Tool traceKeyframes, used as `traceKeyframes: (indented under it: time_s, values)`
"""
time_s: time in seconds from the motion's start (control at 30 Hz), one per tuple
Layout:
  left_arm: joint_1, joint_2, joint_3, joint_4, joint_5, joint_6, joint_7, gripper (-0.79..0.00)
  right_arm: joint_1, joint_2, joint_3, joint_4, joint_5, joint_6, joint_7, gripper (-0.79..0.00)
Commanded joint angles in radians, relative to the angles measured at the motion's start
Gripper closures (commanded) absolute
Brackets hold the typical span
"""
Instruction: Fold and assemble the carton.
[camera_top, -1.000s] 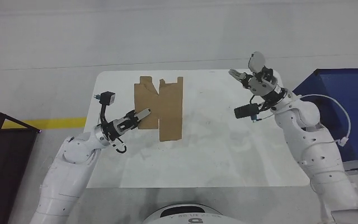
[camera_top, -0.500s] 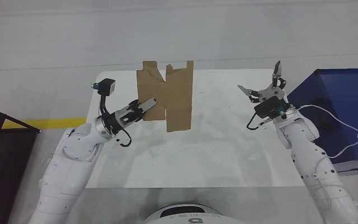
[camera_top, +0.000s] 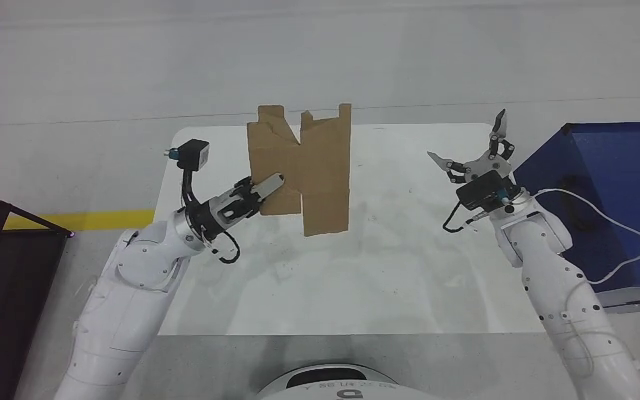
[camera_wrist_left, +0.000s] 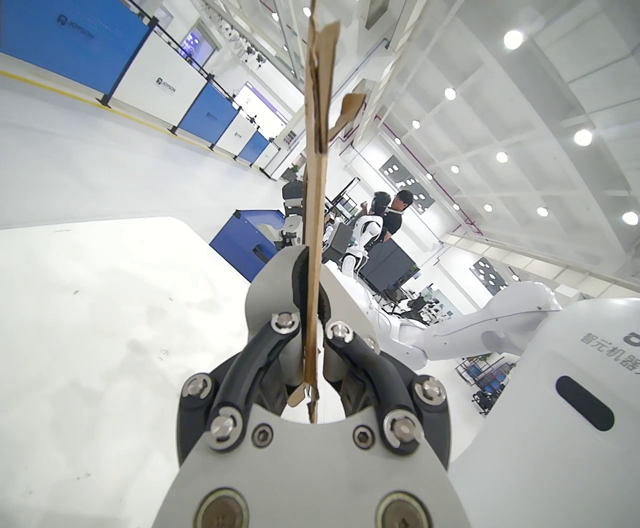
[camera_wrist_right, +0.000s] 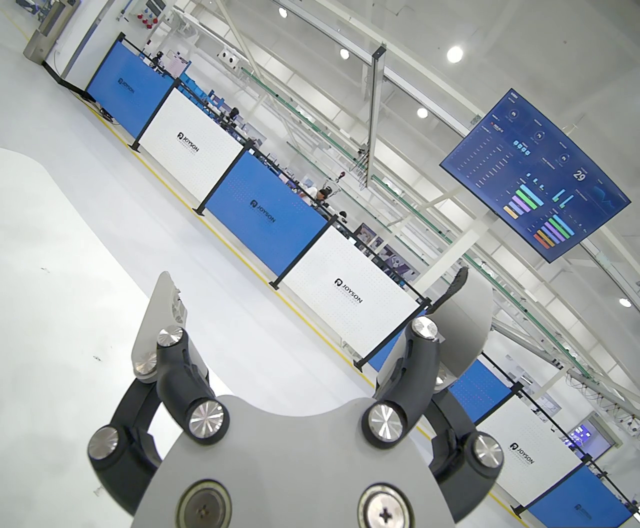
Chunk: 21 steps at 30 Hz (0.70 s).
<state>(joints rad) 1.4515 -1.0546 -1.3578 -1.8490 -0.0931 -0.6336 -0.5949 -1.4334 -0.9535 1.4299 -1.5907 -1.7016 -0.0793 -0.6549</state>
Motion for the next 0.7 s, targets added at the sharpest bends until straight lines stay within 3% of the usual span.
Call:
traceKeyframes:
  time_s: [0.0,0.1,0.37,0.43,0.53,0.63,0.67]
  values:
    - [0.001,-0.001,0.001,-0.011,0.026,-0.016,0.018,0.0,0.0,0.0,0.0,0.0,0.0,0.0,0.0,-0.785]
    - [0.009,-0.001,0.031,-0.011,-0.027,0.013,-0.029,0.0,0.0,0.0,0.0,0.0,0.0,0.0,0.0,-0.785]
    - [0.009,-0.001,0.031,-0.011,-0.027,0.013,-0.029,0.0,0.0,0.0,0.0,0.0,0.0,0.0,0.0,-0.785]
    - [0.019,-0.003,0.031,-0.002,-0.072,0.08,0.005,0.0,0.0,0.0,0.0,0.0,0.0,0.0,0.0,-0.785]
    - [0.042,-0.006,0.048,-0.005,-0.382,0.223,-0.033,0.0,0.0,0.0,0.0,0.0,0.0,0.0,0.0,-0.785]
    - [0.058,-0.005,0.038,0.025,-0.679,0.424,-0.122,0.0,0.0,0.0,0.0,0.0,0.0,0.0,0.0,-0.785]
    - [0.071,-0.006,0.049,0.043,-0.829,0.564,-0.163,0.0,-0.003,-0.002,-0.001,-0.006,0.017,-0.005,0.003,-0.785]
